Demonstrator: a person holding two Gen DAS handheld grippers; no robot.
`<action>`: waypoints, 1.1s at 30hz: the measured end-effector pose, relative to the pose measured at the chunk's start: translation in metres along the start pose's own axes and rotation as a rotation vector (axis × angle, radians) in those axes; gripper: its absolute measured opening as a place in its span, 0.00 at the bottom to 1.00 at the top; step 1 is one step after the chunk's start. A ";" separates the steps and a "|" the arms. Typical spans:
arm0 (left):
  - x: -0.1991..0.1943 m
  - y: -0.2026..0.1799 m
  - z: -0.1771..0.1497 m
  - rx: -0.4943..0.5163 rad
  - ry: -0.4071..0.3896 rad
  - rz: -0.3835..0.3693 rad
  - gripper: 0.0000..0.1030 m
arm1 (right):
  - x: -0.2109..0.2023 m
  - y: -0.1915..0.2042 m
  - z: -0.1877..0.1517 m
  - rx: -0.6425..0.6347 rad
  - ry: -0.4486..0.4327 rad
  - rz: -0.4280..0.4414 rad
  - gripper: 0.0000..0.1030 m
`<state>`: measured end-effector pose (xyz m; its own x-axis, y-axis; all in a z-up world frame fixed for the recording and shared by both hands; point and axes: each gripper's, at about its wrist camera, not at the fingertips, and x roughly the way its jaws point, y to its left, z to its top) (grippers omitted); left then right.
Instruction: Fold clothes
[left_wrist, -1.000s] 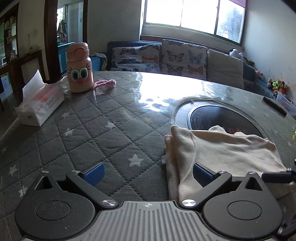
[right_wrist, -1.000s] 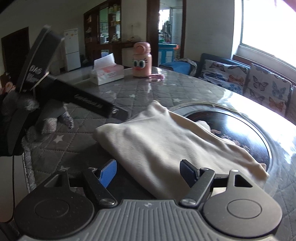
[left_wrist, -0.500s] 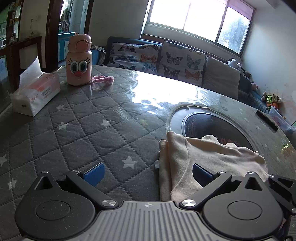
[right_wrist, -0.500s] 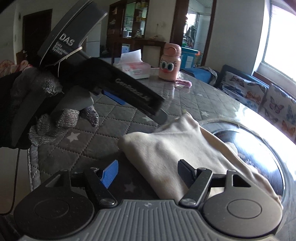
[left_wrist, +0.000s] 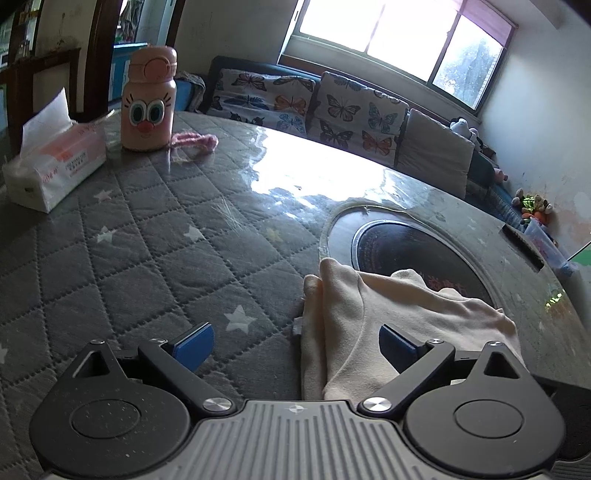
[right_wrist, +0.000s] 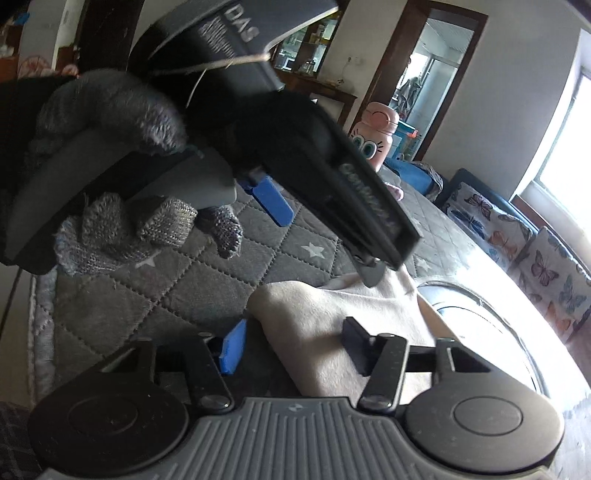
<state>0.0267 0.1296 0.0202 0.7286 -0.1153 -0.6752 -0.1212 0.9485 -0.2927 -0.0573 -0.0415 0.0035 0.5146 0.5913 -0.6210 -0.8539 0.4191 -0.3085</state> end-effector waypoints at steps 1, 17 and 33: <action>0.001 0.001 0.000 -0.008 0.006 -0.006 0.95 | 0.000 -0.002 0.000 0.010 -0.002 0.002 0.44; 0.017 0.009 0.007 -0.262 0.106 -0.163 0.94 | -0.036 -0.051 0.000 0.263 -0.112 0.059 0.07; 0.024 0.028 -0.005 -0.479 0.160 -0.279 0.51 | -0.057 -0.058 -0.006 0.296 -0.169 0.079 0.07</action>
<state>0.0379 0.1516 -0.0077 0.6704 -0.4207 -0.6112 -0.2577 0.6405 -0.7234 -0.0375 -0.1037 0.0519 0.4746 0.7254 -0.4985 -0.8448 0.5344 -0.0267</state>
